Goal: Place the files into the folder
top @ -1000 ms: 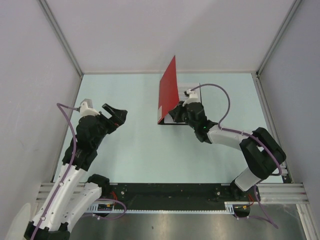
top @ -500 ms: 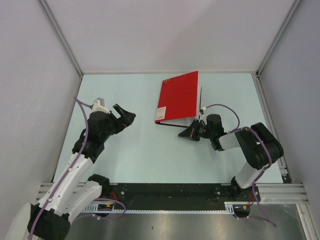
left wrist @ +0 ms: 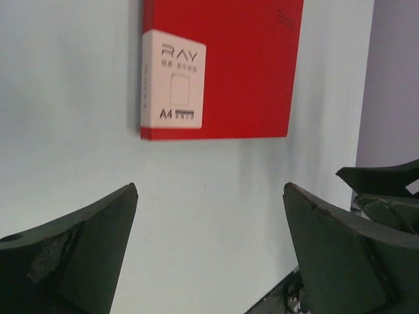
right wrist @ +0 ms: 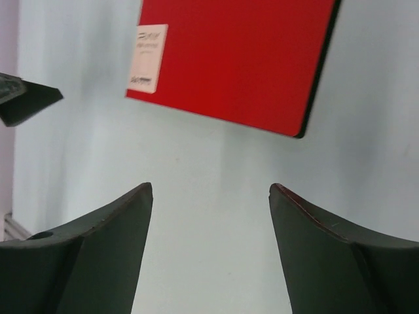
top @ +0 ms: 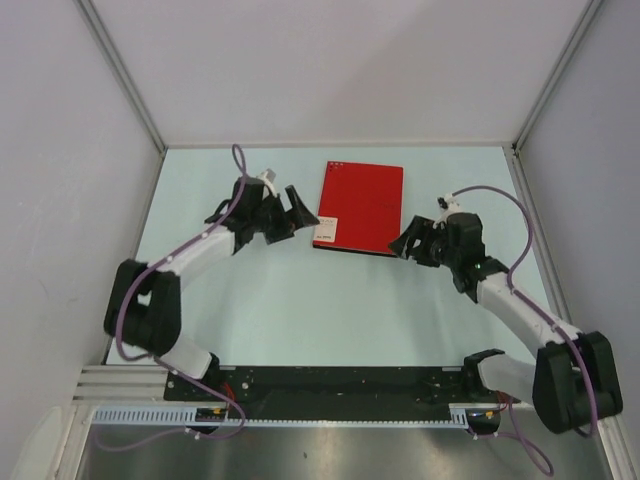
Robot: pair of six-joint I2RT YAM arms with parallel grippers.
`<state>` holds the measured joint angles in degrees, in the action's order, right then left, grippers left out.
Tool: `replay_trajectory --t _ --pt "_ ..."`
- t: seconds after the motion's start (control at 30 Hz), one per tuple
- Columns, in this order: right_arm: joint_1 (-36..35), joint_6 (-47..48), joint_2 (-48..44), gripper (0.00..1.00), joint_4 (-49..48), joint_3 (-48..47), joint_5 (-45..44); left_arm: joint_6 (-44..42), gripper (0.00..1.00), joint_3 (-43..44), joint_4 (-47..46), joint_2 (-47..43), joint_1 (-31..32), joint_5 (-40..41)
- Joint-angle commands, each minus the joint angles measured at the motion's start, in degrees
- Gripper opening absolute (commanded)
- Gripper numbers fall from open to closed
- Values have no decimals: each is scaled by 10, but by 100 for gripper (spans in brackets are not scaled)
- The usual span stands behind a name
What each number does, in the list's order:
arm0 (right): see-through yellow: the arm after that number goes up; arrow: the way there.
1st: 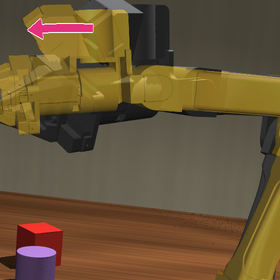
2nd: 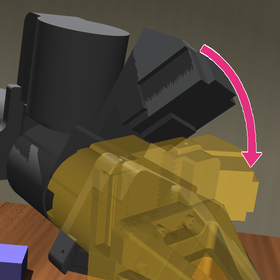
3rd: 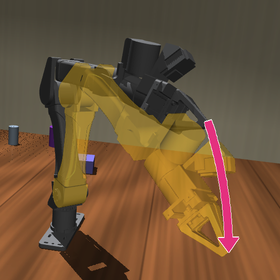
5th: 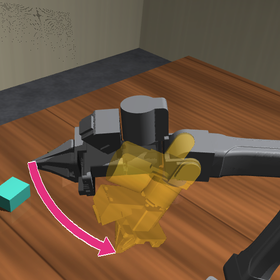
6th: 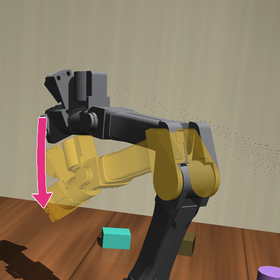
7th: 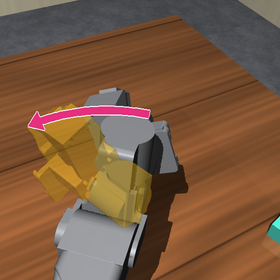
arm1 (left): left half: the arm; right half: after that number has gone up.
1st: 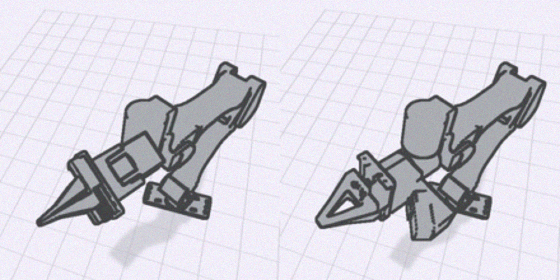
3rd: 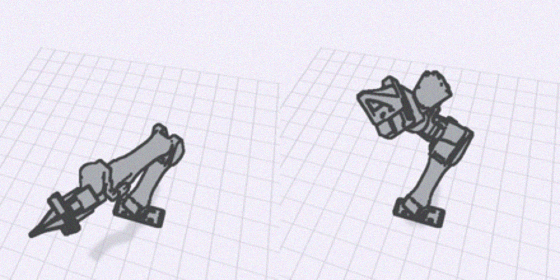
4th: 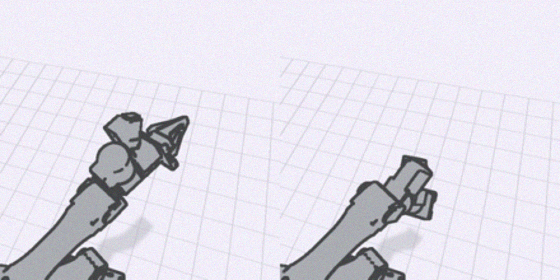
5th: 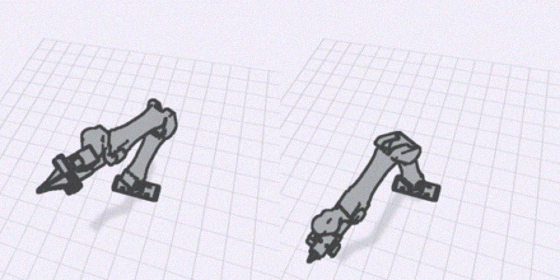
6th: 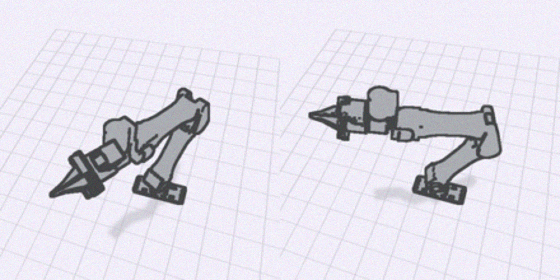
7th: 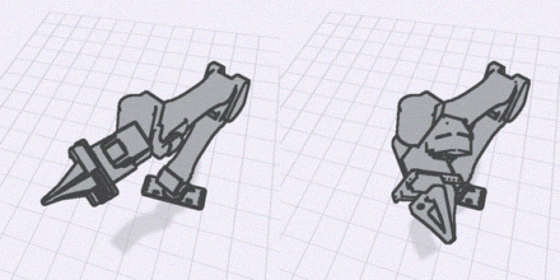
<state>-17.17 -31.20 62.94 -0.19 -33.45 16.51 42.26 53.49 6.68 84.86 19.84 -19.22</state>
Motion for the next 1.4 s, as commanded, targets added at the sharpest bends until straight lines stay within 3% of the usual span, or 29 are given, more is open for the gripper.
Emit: replay_trajectory --t 0.0,0.17,0.33,0.37,0.4,0.5,0.77,0.87,1.1,1.2,1.37 --pt "35 62 112 77 59 -99 11 -69 99 119 13 100 15 -25" --pt "52 89 253 79 55 -199 -10 -108 96 236 84 203 23 21" --pt "69 89 359 78 48 -290 4 -119 89 282 104 278 31 43" --pt "69 90 378 76 48 -301 8 -116 88 282 98 284 34 38" --pt "70 89 404 65 49 -310 13 -116 88 285 93 290 36 38" --pt "67 87 435 50 40 -332 19 -120 86 296 105 308 48 68" --pt "64 103 480 52 51 -357 -4 -125 75 314 109 346 59 73" --pt "58 105 489 51 59 -358 -5 -119 67 300 101 343 62 67" --pt "16 108 489 35 105 -356 -43 -103 49 226 56 298 73 52" --pt "-10 92 475 29 134 -340 -67 -91 45 180 39 271 82 49" --pt "-49 53 405 28 136 -260 -62 -60 41 73 12 205 92 31"
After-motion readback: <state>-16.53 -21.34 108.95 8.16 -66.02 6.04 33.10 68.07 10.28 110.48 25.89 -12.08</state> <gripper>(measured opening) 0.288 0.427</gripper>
